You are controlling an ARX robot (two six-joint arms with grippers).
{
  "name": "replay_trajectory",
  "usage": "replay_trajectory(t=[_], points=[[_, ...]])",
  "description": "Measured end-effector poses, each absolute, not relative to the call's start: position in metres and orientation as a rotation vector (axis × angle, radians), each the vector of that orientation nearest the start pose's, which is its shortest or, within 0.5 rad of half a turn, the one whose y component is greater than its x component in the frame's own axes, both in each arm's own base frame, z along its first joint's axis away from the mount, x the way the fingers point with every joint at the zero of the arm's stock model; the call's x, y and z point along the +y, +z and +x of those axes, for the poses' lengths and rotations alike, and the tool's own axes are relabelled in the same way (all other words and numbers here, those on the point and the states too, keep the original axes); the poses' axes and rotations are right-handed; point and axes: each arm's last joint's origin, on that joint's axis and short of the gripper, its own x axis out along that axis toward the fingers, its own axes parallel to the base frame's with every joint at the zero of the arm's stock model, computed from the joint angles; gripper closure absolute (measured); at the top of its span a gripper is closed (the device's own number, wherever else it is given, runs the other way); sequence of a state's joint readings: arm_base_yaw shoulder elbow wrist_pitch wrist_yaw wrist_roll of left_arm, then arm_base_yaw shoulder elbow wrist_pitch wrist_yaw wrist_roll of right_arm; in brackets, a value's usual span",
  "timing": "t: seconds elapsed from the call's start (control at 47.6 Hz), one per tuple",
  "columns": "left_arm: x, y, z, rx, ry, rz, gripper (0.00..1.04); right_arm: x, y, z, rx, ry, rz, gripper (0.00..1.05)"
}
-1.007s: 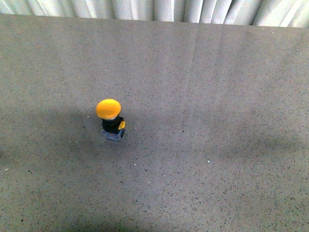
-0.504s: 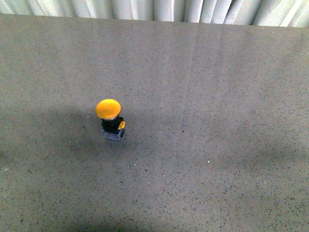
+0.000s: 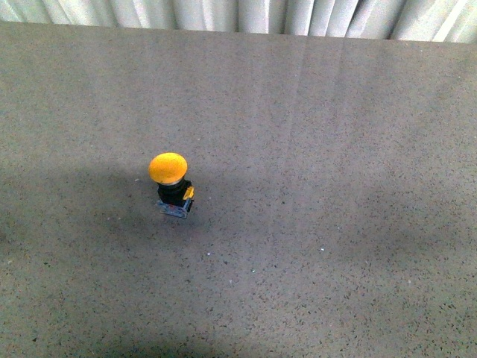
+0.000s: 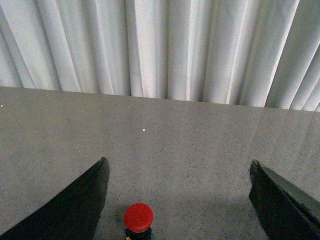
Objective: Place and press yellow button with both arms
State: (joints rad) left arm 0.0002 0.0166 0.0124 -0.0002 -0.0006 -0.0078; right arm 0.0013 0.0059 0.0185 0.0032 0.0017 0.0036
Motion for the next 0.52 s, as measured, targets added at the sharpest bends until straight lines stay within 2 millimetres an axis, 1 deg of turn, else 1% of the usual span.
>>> replay_trajectory(t=[0.063,0.084,0.168,0.525], points=[[0.0,0.1664,0.098,0.004,0.001,-0.008,0.08,0.0001,0.1697,0.0969,-0.016,0.0,0.004,0.08],[0.0,0.1664,0.098,0.004,0.001,-0.007,0.08,0.0001,0.1697,0.0969,-0.016,0.0,0.004,0.08],[0.0,0.1664,0.098,0.004,0.0,-0.006,0.1,0.0001,0.1697,0.0969,-0.016,0.0,0.004,0.1],[0.0001,0.1664,0.098,0.004,0.001,-0.006,0.09,0.0001,0.1697,0.0969,-0.016,0.0,0.004,0.09]])
